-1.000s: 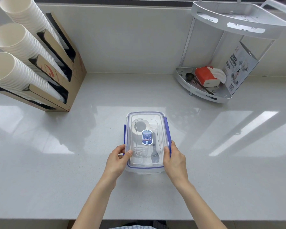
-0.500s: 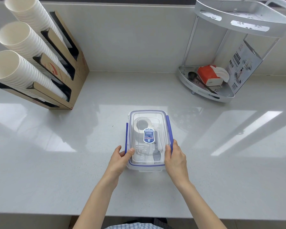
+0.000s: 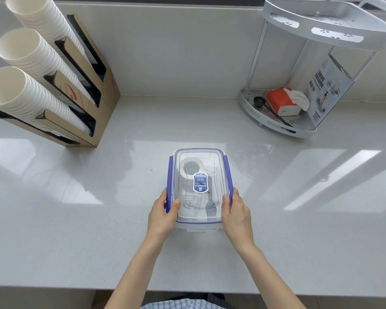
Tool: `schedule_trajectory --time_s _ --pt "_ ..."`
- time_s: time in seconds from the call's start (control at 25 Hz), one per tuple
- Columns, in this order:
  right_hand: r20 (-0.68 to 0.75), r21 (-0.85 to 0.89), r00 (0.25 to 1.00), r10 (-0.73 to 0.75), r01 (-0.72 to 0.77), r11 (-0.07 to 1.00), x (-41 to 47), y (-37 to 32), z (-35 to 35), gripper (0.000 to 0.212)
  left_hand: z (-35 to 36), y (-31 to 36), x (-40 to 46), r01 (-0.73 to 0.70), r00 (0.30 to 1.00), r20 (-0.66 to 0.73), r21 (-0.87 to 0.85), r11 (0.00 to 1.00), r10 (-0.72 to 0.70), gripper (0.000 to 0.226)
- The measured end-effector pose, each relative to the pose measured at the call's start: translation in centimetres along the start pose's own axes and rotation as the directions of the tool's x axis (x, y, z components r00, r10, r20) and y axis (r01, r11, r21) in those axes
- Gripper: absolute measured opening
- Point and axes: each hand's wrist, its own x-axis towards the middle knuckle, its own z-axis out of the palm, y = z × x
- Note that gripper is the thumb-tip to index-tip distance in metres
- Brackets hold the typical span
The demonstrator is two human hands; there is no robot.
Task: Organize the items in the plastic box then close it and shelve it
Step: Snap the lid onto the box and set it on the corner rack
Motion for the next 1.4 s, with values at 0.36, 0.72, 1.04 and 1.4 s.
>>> schedule_trajectory --time_s 0.36,0.72,1.04,1.4 --pt "-0.010 -0.019 1.000 -0.009 0.008 1.000 0.1 0.2 0.0 0.044 0.4 0.2 0.0 -0.057 0.997 -0.043 0.022 0.998 0.058 0.042" --pt "-0.030 0.091 0.998 -0.052 0.054 0.994 0.6 0.2 -1.2 0.037 0.1 1.0 0.8 -0.016 1.000 -0.006 -0.056 0.998 0.016 0.039" --pt "-0.196 0.211 0.972 -0.127 0.169 0.963 4.4 -3.8 -6.9 0.017 0.1 7.8 2.8 -0.174 0.984 0.002 -0.133 0.976 0.176 0.037" --pt "-0.340 0.222 0.904 -0.259 0.344 0.912 9.0 -10.7 -16.3 0.014 0.8 18.8 3.8 -0.353 0.927 0.028 -0.275 0.894 0.375 0.046"
